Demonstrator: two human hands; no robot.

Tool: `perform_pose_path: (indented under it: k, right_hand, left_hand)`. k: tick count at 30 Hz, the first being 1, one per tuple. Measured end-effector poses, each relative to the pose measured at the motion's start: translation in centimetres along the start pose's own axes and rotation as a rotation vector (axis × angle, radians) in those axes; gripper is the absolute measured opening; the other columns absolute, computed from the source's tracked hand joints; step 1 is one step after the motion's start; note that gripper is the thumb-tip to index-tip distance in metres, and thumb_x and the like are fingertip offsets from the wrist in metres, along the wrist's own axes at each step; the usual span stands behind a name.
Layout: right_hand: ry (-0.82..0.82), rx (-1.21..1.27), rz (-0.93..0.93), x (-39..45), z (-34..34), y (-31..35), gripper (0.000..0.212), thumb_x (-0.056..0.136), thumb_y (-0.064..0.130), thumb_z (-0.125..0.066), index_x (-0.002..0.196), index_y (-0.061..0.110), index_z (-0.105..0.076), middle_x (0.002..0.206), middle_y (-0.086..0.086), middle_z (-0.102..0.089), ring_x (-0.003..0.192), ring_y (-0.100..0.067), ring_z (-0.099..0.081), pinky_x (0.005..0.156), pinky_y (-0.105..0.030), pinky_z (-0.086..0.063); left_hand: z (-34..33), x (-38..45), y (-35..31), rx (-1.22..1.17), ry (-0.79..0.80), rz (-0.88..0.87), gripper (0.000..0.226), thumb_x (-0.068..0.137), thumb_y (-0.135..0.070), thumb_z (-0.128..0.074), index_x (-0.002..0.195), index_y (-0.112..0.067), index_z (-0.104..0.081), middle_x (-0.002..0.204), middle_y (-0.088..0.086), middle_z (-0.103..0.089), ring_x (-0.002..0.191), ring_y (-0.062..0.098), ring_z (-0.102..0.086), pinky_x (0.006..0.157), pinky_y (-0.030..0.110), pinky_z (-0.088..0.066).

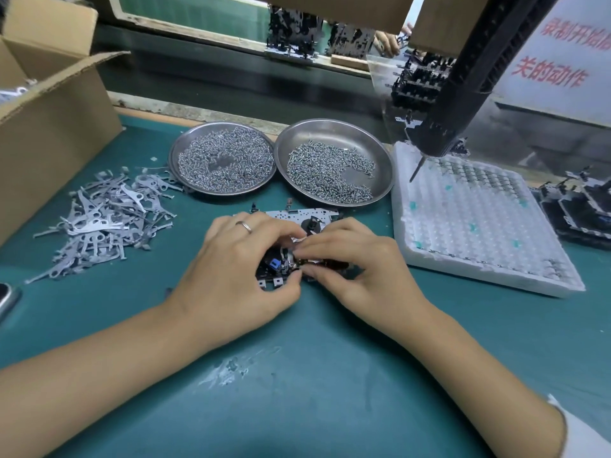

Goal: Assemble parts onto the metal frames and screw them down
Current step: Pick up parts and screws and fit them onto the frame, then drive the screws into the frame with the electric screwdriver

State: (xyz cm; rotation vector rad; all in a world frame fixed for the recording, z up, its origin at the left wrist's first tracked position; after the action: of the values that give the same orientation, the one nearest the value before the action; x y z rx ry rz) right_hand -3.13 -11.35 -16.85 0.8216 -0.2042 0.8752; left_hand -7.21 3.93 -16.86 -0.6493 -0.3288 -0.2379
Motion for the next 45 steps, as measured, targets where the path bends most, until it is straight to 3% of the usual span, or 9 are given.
perform_pose_path:
  k: [7,12,17,20,25,28,31,36,45]
  right_hand:
    - [-0.011,0.090,-0.064,-0.1,0.1,0.1,0.017,0.076,-0.004,-0.072,0.090,0.004,-0.077,0.094,-0.006,-0.071,0.085,-0.019,-0.057,0.077,-0.020,-0.043]
    - [-0.053,0.045,-0.050,-0.2,0.3,0.3,0.019,0.077,-0.004,-0.068,0.091,0.006,-0.077,0.092,-0.008,-0.067,0.085,-0.024,-0.056,0.075,-0.022,-0.044]
    - [-0.765,-0.167,0.050,0.0,5.5,1.8,0.018,0.086,0.003,-0.060,0.103,0.000,-0.062,0.087,-0.014,-0.055,0.081,-0.013,-0.052,0.077,-0.024,-0.042]
    - [-1.059,-0.125,-0.142,1.7,10.1,0.5,0.055,0.085,0.031,-0.066,0.122,-0.004,-0.046,0.111,-0.019,-0.052,0.095,-0.021,-0.053,0.085,-0.040,-0.044]
    - [-0.816,0.200,-0.124,6.7,11.6,0.8,0.079,0.085,0.016,-0.067,0.142,0.007,-0.014,0.135,-0.026,-0.043,0.099,-0.032,-0.061,0.083,-0.040,-0.053]
    - [-0.865,0.315,-0.067,7.8,10.1,1.9,0.070,0.088,0.004,-0.061,0.141,0.002,-0.016,0.105,-0.008,-0.057,0.067,-0.021,-0.059,0.058,-0.035,-0.053]
    - [-0.842,0.518,-0.074,8.2,7.8,2.9,0.049,0.089,0.006,-0.060,0.128,-0.001,-0.032,0.077,-0.013,-0.052,0.046,-0.018,-0.050,0.046,-0.028,-0.045]
    - [-0.692,0.762,-0.052,7.2,3.1,4.5,0.019,0.090,0.004,-0.056,0.094,0.008,-0.038,0.058,-0.005,-0.049,0.038,-0.018,-0.047,0.042,-0.023,-0.040]
    - [-0.674,0.822,-0.073,6.5,1.4,4.7,0.020,0.089,0.005,-0.054,0.093,0.009,-0.035,0.055,-0.007,-0.047,0.039,-0.023,-0.044,0.043,-0.023,-0.039]
  left_hand:
    - [-0.1,0.1,0.2,-0.012,-0.031,-0.014,0.043,0.071,-0.044,-0.054,0.104,-0.021,-0.069,0.091,-0.013,-0.066,0.092,0.013,-0.058,0.093,0.030,-0.035]
    - [-0.3,0.2,0.5,-0.059,-0.065,-0.029,0.032,0.070,-0.031,-0.069,0.101,-0.024,-0.071,0.085,-0.025,-0.060,0.090,0.005,-0.050,0.095,0.027,-0.032]
    - [-0.4,0.1,0.8,-0.085,-0.072,-0.034,0.022,0.071,-0.033,-0.071,0.091,-0.027,-0.073,0.085,-0.023,-0.062,0.089,0.012,-0.056,0.098,0.031,-0.033]
    - [-0.4,0.2,0.8,-0.107,-0.085,-0.032,0.021,0.070,-0.034,-0.071,0.089,-0.028,-0.073,0.084,-0.026,-0.059,0.087,0.006,-0.051,0.098,0.028,-0.031]
    - [-0.3,0.2,0.7,-0.155,-0.097,-0.008,0.022,0.066,-0.033,-0.072,0.088,-0.028,-0.074,0.083,-0.031,-0.055,0.087,0.002,-0.047,0.096,0.028,-0.033]
    - [-0.2,0.3,0.6,-0.163,-0.105,-0.006,0.023,0.065,-0.031,-0.072,0.087,-0.029,-0.075,0.082,-0.030,-0.055,0.087,0.003,-0.048,0.094,0.030,-0.035]
    - [-0.3,0.3,0.6,-0.159,-0.093,0.003,0.023,0.065,-0.032,-0.072,0.087,-0.029,-0.075,0.079,-0.022,-0.063,0.087,0.008,-0.053,0.095,0.031,-0.035]
    - [-0.4,0.3,0.8,-0.160,-0.086,0.018,0.021,0.066,-0.033,-0.073,0.086,-0.028,-0.075,0.079,-0.013,-0.068,0.086,0.014,-0.057,0.097,0.033,-0.034]
    - [-0.5,0.4,0.8,-0.128,-0.104,-0.004,0.023,0.063,-0.031,-0.074,0.081,-0.018,-0.076,0.076,-0.010,-0.068,0.083,0.015,-0.058,0.090,0.033,-0.035]
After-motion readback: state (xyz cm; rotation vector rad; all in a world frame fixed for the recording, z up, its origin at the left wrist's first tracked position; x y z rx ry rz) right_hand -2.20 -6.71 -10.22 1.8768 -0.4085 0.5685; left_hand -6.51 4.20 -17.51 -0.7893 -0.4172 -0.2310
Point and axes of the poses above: each hand's wrist, its own x-axis towards the middle knuckle, its own z-axis out of the back of the hand, y = z × x, the point moved 3 cm from there along x, towards the middle knuckle
